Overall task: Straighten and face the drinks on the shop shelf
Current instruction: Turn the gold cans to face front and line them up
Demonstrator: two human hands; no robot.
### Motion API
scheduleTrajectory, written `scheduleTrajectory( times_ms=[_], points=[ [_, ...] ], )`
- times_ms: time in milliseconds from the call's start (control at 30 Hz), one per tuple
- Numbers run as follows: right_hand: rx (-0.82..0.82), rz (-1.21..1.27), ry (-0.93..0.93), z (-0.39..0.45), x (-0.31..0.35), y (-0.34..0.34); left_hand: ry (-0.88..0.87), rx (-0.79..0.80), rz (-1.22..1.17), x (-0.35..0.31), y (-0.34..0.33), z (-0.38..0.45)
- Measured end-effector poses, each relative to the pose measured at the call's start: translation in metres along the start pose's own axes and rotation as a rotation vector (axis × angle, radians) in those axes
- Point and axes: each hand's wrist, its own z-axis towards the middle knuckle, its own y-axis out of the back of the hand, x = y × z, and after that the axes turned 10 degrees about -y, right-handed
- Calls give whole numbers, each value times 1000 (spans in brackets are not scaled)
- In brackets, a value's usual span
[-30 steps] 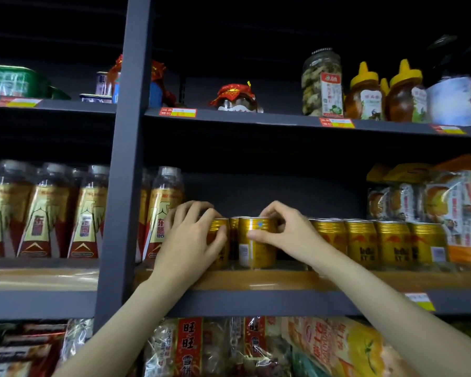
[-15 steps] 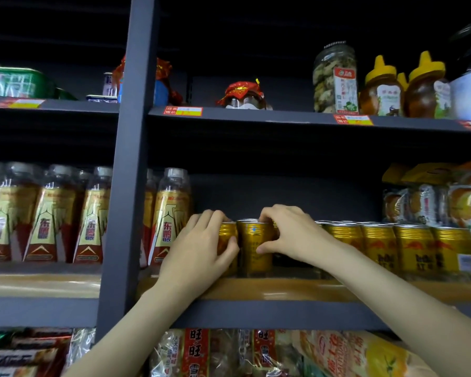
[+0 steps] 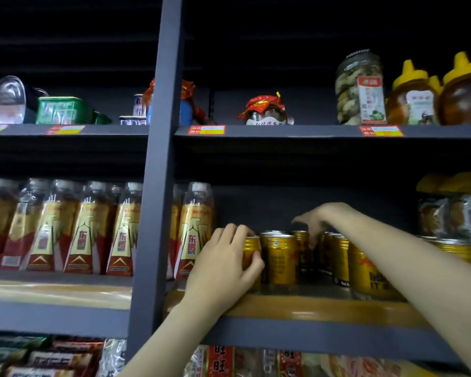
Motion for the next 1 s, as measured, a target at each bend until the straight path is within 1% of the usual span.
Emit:
scheduleTrajectory(
  times_ms=[100, 167, 267, 333, 400, 533, 667, 767, 900, 967, 1000],
  points=[
    [59, -56, -17, 22, 9, -4, -14, 5, 15, 1, -2, 0],
    [40, -9, -5, 22, 14, -8, -30, 8, 20, 2, -2, 0],
    [-151, 209, 24, 17, 14, -12, -27, -1, -4, 2, -2, 0],
    [-261, 315, 5, 15, 14, -12, -26, -8, -14, 2, -2, 0],
    [-296, 354, -3, 15, 17, -13, -25, -10, -15, 2, -3, 0],
    [-285, 382, 31, 8, 18, -15, -30, 2, -15, 5, -4, 0],
    [-232, 396, 82, -19, 7, -3, -23, 14, -4, 6, -5, -1],
    [-220, 379, 186, -52, -6, 7, -19, 9, 2, 7, -6, -1],
    [-129, 472, 352, -91, -24, 6, -3, 5, 25, 4, -6, -1],
    [-102, 451, 355, -98, -28, 3, 11, 21, 40, 4, -6, -1],
    [-90, 396, 328, -98, -28, 1, 15, 23, 40, 4, -5, -1]
  ],
)
